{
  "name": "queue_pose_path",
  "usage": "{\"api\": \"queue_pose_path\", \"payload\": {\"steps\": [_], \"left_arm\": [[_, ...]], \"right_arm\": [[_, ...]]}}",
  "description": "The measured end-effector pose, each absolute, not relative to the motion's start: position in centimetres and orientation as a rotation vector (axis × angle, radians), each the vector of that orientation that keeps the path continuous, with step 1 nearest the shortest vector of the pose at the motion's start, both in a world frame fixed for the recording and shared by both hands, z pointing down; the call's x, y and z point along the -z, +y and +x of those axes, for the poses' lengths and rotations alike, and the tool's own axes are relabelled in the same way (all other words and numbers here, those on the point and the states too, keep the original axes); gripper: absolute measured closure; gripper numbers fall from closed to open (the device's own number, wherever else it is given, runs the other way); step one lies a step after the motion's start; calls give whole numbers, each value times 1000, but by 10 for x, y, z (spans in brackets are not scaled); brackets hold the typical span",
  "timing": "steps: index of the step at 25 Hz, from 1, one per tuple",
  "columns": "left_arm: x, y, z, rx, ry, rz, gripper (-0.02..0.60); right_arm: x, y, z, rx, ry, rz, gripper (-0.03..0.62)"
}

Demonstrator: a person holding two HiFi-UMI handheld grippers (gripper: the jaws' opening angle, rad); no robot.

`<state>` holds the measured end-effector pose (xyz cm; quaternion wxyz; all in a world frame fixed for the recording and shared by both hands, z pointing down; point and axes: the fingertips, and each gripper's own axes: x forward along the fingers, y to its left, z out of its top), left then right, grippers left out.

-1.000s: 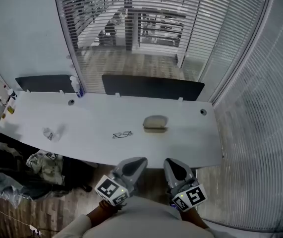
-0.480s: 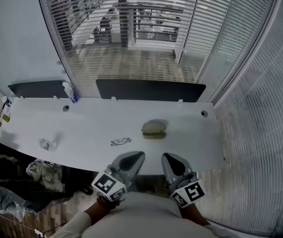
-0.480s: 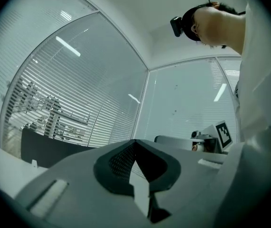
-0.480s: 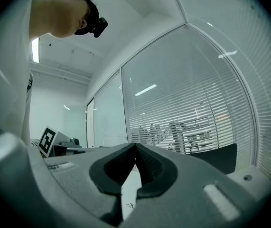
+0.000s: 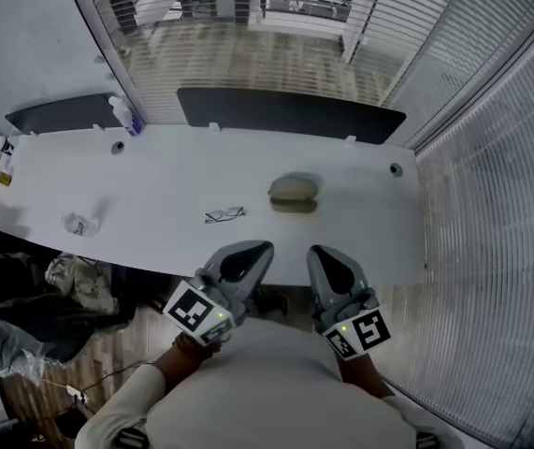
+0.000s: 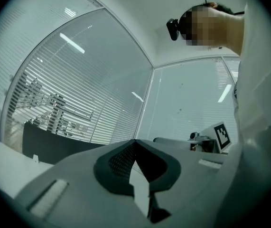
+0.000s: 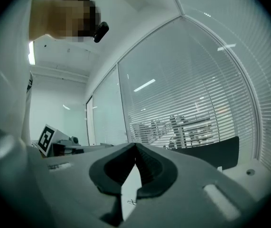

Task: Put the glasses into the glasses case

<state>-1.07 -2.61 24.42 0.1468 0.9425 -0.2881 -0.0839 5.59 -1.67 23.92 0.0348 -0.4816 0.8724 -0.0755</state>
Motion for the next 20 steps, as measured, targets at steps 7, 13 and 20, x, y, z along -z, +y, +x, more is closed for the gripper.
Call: {"api": "queue_pose_path", "payload": {"steps": [7,13,20], "left_arm": [[-278,-16,-12,181,-845,2623,578],[-286,-7,-15,162,-851,2605,578],[-293,-15,-25,127,-898,2624,578]], "right_arm": [[-274,-6,50,384,2727,-1467,592],[-284,-1,42,418,2746,-1432,592],[-293,-9,27,402,2794,-1376,592]]}}
